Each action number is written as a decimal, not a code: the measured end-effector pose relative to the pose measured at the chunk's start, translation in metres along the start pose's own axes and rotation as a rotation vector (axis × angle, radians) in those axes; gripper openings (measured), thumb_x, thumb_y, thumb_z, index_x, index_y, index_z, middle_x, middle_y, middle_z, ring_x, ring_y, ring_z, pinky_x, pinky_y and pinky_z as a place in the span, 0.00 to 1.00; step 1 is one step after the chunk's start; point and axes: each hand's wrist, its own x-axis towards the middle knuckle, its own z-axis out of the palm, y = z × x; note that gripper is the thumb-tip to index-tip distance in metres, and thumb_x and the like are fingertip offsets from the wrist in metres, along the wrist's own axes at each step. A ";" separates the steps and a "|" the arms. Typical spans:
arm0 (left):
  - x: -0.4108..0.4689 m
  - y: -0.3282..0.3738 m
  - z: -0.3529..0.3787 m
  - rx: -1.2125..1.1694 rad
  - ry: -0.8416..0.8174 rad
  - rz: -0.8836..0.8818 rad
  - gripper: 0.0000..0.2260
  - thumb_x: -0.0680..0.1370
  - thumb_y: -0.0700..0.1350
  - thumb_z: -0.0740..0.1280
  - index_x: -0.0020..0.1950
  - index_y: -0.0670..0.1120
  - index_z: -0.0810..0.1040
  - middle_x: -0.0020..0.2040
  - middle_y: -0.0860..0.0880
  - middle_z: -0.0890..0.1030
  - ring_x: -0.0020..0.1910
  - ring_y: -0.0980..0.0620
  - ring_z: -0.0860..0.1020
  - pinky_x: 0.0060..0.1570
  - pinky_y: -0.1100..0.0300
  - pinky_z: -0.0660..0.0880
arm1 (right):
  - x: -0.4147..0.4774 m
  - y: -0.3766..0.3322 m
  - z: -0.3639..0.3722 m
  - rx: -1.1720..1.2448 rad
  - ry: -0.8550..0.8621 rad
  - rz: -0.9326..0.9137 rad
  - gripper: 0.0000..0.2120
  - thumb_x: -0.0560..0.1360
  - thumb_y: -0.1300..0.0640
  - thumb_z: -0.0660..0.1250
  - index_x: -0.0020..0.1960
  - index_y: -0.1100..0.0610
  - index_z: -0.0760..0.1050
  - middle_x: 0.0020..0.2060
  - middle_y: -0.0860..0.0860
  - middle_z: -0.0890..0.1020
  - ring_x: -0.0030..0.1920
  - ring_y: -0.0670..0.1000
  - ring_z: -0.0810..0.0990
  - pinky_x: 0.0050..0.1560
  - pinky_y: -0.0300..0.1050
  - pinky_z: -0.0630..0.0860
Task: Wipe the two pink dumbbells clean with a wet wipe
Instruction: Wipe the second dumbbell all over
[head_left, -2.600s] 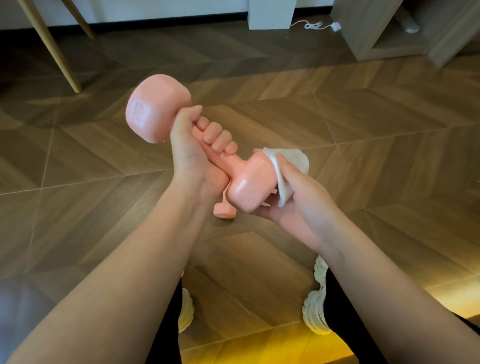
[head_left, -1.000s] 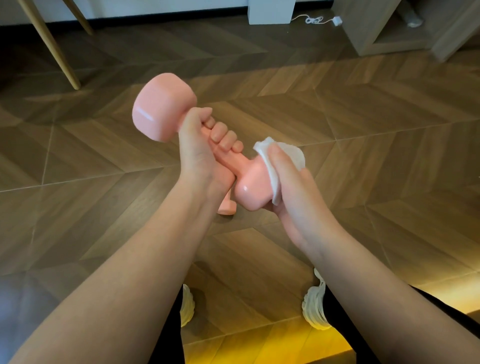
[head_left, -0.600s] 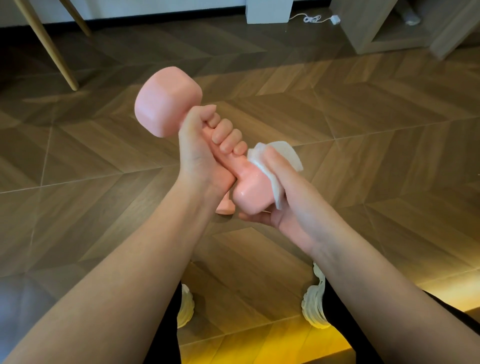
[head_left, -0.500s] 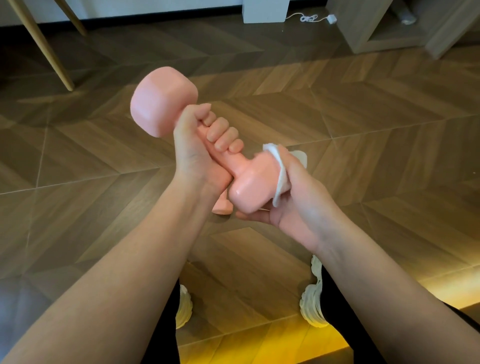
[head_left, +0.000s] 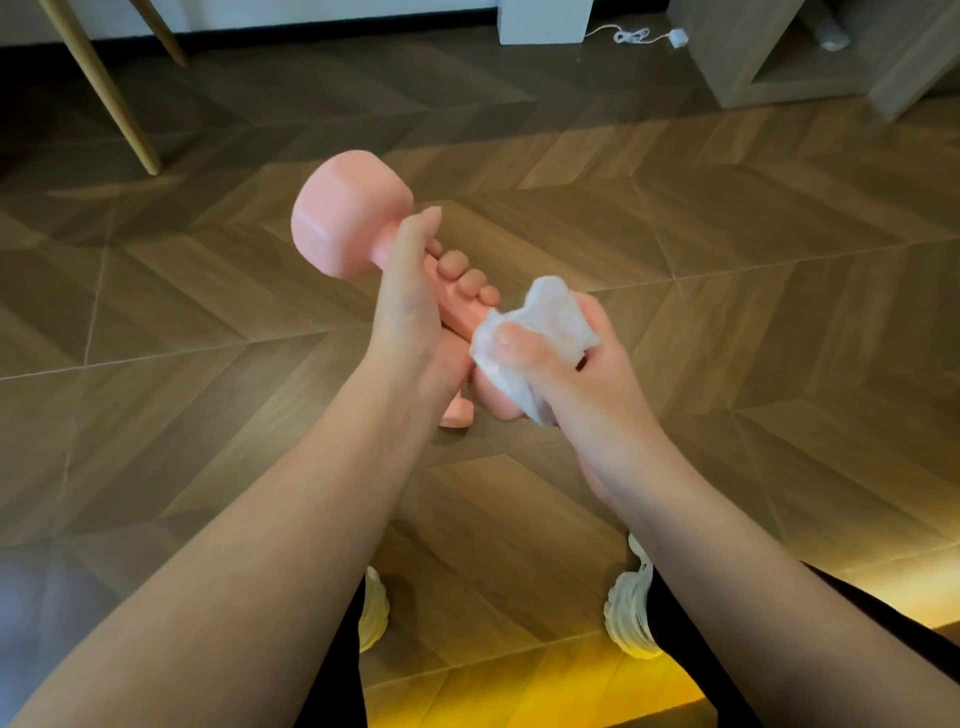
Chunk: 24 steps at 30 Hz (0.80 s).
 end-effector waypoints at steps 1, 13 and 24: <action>0.000 0.000 0.000 0.012 0.002 0.008 0.15 0.79 0.48 0.66 0.36 0.49 0.64 0.26 0.53 0.62 0.22 0.55 0.62 0.25 0.62 0.65 | 0.002 0.001 0.001 -0.003 0.032 0.017 0.08 0.70 0.45 0.70 0.48 0.43 0.78 0.39 0.40 0.83 0.43 0.38 0.82 0.42 0.35 0.78; -0.003 0.008 -0.005 0.001 -0.075 0.050 0.17 0.78 0.46 0.62 0.31 0.49 0.63 0.24 0.53 0.59 0.22 0.54 0.58 0.23 0.62 0.62 | 0.004 0.005 -0.003 0.087 -0.120 0.099 0.22 0.69 0.45 0.73 0.60 0.48 0.76 0.53 0.48 0.84 0.56 0.47 0.83 0.55 0.44 0.79; -0.001 0.009 -0.005 -0.079 -0.114 0.046 0.16 0.78 0.45 0.62 0.30 0.49 0.64 0.24 0.54 0.60 0.22 0.54 0.58 0.24 0.61 0.61 | 0.003 -0.002 -0.014 0.372 -0.342 0.254 0.24 0.75 0.49 0.67 0.69 0.50 0.68 0.62 0.58 0.78 0.60 0.61 0.79 0.59 0.67 0.76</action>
